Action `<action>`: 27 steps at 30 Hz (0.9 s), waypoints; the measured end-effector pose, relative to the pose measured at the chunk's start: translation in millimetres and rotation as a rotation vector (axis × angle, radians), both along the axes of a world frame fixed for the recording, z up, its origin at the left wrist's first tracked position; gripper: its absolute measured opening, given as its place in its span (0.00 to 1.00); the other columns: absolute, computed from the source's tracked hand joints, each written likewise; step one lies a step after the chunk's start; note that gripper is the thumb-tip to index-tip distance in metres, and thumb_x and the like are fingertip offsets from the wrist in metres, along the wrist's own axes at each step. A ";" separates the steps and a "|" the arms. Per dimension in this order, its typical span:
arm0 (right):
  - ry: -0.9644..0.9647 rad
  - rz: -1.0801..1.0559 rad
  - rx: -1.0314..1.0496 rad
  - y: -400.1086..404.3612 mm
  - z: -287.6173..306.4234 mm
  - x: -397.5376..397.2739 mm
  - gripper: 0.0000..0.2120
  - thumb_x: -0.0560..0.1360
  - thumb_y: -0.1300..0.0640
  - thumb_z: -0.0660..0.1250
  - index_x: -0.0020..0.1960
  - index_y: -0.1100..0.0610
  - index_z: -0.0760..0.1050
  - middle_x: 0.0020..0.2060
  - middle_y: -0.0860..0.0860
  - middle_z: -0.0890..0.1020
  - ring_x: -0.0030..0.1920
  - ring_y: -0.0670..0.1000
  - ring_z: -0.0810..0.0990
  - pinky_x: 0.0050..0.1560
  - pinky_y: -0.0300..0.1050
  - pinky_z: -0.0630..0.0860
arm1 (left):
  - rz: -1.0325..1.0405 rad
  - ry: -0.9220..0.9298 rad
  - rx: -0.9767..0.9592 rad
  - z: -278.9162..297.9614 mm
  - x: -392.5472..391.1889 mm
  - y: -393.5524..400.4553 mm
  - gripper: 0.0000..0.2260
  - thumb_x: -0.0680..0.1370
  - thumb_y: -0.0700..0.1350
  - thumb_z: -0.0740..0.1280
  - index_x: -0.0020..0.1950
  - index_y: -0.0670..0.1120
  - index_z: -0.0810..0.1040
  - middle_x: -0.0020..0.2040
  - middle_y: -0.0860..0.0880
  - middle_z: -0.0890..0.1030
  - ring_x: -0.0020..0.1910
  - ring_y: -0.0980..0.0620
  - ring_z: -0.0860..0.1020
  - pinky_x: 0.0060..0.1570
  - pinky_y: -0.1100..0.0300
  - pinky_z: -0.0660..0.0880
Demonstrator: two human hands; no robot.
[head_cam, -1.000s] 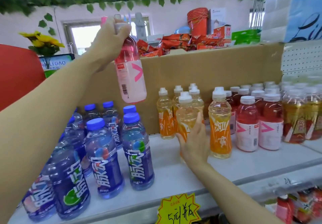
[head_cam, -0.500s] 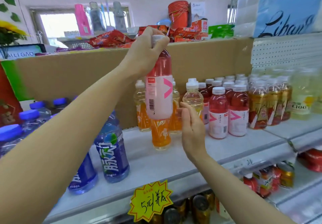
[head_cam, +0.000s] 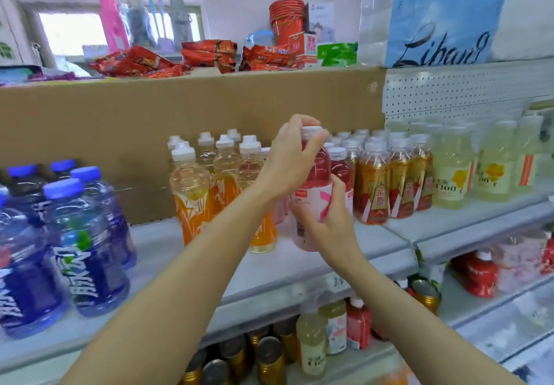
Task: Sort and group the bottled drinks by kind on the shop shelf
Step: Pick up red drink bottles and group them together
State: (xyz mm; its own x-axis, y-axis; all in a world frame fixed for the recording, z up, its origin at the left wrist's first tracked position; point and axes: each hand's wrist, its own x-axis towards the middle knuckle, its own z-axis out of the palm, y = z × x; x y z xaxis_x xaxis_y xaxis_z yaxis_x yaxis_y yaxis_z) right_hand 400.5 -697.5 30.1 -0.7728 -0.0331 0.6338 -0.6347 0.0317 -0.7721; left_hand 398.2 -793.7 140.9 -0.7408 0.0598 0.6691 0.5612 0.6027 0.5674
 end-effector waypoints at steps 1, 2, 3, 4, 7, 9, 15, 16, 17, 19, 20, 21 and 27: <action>0.003 -0.002 0.011 12.0 -1.9 -7.2 0.31 0.73 0.52 0.74 0.69 0.50 0.60 0.57 0.47 0.78 0.52 0.40 0.80 0.46 0.31 0.76 | -0.001 -0.001 0.005 -3.3 -4.1 8.4 0.11 0.83 0.52 0.63 0.62 0.50 0.74 0.58 0.50 0.78 0.57 0.51 0.78 0.61 0.49 0.75; 0.004 -0.004 0.024 23.7 -3.7 -14.2 0.32 0.73 0.51 0.75 0.69 0.50 0.60 0.57 0.47 0.77 0.53 0.40 0.80 0.47 0.32 0.77 | -0.009 -0.008 0.018 -6.7 -8.4 15.4 0.11 0.83 0.52 0.63 0.63 0.50 0.74 0.58 0.50 0.78 0.57 0.51 0.78 0.62 0.47 0.75; -0.001 -0.005 0.035 34.2 -5.5 -21.8 0.34 0.72 0.51 0.76 0.70 0.51 0.59 0.58 0.48 0.77 0.54 0.42 0.80 0.49 0.34 0.77 | -0.020 -0.021 0.045 -9.8 -11.7 21.6 0.13 0.83 0.53 0.62 0.65 0.50 0.73 0.59 0.50 0.78 0.58 0.52 0.77 0.63 0.47 0.75; -0.013 -0.002 0.046 44.2 -7.3 -28.4 0.35 0.72 0.52 0.76 0.70 0.52 0.59 0.58 0.49 0.76 0.55 0.43 0.80 0.51 0.36 0.78 | -0.013 -0.030 0.089 -14.6 -14.8 26.3 0.15 0.83 0.53 0.61 0.68 0.49 0.72 0.61 0.50 0.77 0.59 0.54 0.77 0.64 0.48 0.74; -0.059 -0.007 0.015 70.3 -16.6 -51.0 0.37 0.70 0.56 0.78 0.70 0.54 0.59 0.58 0.47 0.75 0.54 0.41 0.79 0.56 0.42 0.78 | 0.206 -0.010 0.149 -41.3 -27.7 31.4 0.24 0.83 0.51 0.62 0.77 0.45 0.63 0.70 0.45 0.70 0.68 0.51 0.69 0.72 0.52 0.65; -0.096 -0.038 0.012 83.8 -23.9 -64.8 0.42 0.67 0.47 0.78 0.71 0.52 0.57 0.61 0.49 0.73 0.60 0.46 0.77 0.63 0.48 0.75 | 0.405 -0.076 0.090 -66.8 -40.1 31.4 0.33 0.81 0.48 0.67 0.80 0.40 0.55 0.76 0.40 0.63 0.75 0.45 0.61 0.75 0.53 0.57; -0.172 -0.050 0.056 96.5 -39.6 -86.5 0.42 0.62 0.42 0.74 0.68 0.47 0.56 0.64 0.50 0.68 0.66 0.52 0.70 0.69 0.55 0.69 | 0.528 -0.312 0.178 -119.6 -73.7 31.6 0.38 0.75 0.49 0.75 0.76 0.38 0.57 0.72 0.38 0.68 0.71 0.40 0.68 0.66 0.51 0.68; -0.179 -0.057 0.059 96.0 -42.3 -87.8 0.41 0.61 0.42 0.74 0.67 0.46 0.56 0.64 0.50 0.69 0.65 0.52 0.70 0.69 0.55 0.70 | 0.541 -0.316 0.194 -122.3 -76.5 31.4 0.35 0.74 0.49 0.76 0.73 0.38 0.60 0.69 0.39 0.73 0.68 0.41 0.72 0.61 0.54 0.70; -0.178 -0.059 0.062 95.3 -44.9 -89.8 0.40 0.62 0.42 0.74 0.66 0.45 0.56 0.64 0.50 0.69 0.65 0.52 0.71 0.68 0.55 0.70 | 0.550 -0.320 0.197 -123.5 -78.4 30.9 0.34 0.74 0.49 0.76 0.71 0.39 0.62 0.67 0.41 0.75 0.65 0.42 0.75 0.57 0.56 0.70; -0.176 -0.061 0.070 93.2 -48.1 -93.1 0.40 0.62 0.39 0.74 0.66 0.43 0.55 0.63 0.49 0.69 0.65 0.52 0.71 0.67 0.55 0.72 | 0.555 -0.325 0.182 -122.4 -82.0 28.8 0.33 0.74 0.50 0.76 0.70 0.39 0.63 0.65 0.42 0.76 0.63 0.44 0.76 0.54 0.58 0.70; -0.166 -0.064 0.081 91.9 -48.4 -93.9 0.39 0.63 0.39 0.74 0.66 0.43 0.55 0.63 0.49 0.69 0.65 0.52 0.71 0.67 0.55 0.72 | 0.555 -0.325 0.177 -121.6 -84.1 27.1 0.33 0.74 0.50 0.76 0.69 0.39 0.63 0.64 0.43 0.76 0.63 0.44 0.76 0.54 0.57 0.70; -0.152 -0.065 0.093 90.8 -48.7 -94.8 0.39 0.64 0.40 0.73 0.66 0.44 0.56 0.63 0.49 0.69 0.65 0.52 0.71 0.67 0.55 0.72 | 0.557 -0.325 0.175 -121.5 -85.7 25.8 0.32 0.74 0.50 0.76 0.69 0.40 0.63 0.63 0.44 0.76 0.62 0.44 0.76 0.56 0.55 0.72; -0.109 -0.067 0.148 90.8 -47.9 -108.6 0.38 0.69 0.53 0.78 0.66 0.46 0.54 0.63 0.51 0.69 0.65 0.53 0.70 0.68 0.57 0.70 | 0.586 -0.334 0.133 -126.3 -91.4 20.3 0.32 0.74 0.52 0.76 0.69 0.43 0.61 0.66 0.44 0.74 0.64 0.43 0.75 0.61 0.48 0.74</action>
